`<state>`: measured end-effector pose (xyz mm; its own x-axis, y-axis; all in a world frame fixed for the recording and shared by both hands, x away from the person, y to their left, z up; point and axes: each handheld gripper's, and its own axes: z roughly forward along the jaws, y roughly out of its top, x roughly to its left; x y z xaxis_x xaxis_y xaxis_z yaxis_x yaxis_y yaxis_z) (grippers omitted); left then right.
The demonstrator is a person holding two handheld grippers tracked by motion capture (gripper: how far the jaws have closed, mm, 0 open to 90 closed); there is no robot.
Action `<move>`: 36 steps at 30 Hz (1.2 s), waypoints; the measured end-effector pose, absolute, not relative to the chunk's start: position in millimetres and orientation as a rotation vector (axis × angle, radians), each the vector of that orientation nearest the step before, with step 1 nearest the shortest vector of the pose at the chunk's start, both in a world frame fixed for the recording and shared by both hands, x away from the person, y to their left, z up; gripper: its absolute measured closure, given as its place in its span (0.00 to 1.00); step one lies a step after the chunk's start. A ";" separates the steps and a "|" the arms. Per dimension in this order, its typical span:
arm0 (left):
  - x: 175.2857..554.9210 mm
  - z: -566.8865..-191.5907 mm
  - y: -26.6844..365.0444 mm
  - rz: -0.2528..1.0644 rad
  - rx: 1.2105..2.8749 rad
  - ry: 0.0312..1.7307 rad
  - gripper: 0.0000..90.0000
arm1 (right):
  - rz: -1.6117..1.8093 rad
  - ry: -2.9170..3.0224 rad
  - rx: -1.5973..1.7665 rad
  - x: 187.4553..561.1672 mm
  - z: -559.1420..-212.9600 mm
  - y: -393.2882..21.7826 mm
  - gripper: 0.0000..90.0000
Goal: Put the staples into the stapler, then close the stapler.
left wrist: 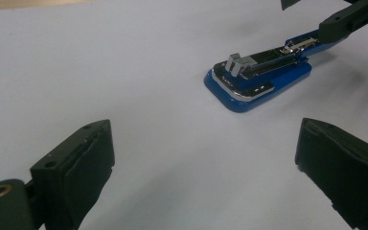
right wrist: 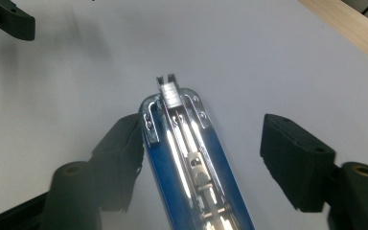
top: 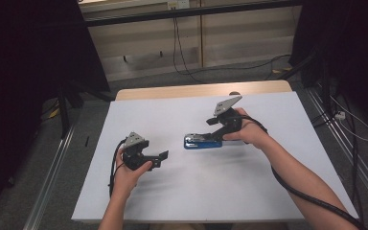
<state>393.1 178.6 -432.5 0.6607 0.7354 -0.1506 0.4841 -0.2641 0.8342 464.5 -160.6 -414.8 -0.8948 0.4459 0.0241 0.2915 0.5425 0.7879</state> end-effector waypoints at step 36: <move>408.0 -439.1 141.9 0.291 1.971 0.903 0.71 | 1.130 2.377 0.919 384.6 -423.2 -255.8 0.18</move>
<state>408.0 141.9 -439.1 0.7029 0.6959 -0.1474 0.4786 -0.3094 0.8217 384.6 -255.8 -423.2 -0.7272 0.6855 -0.0364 0.4046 0.4708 0.7840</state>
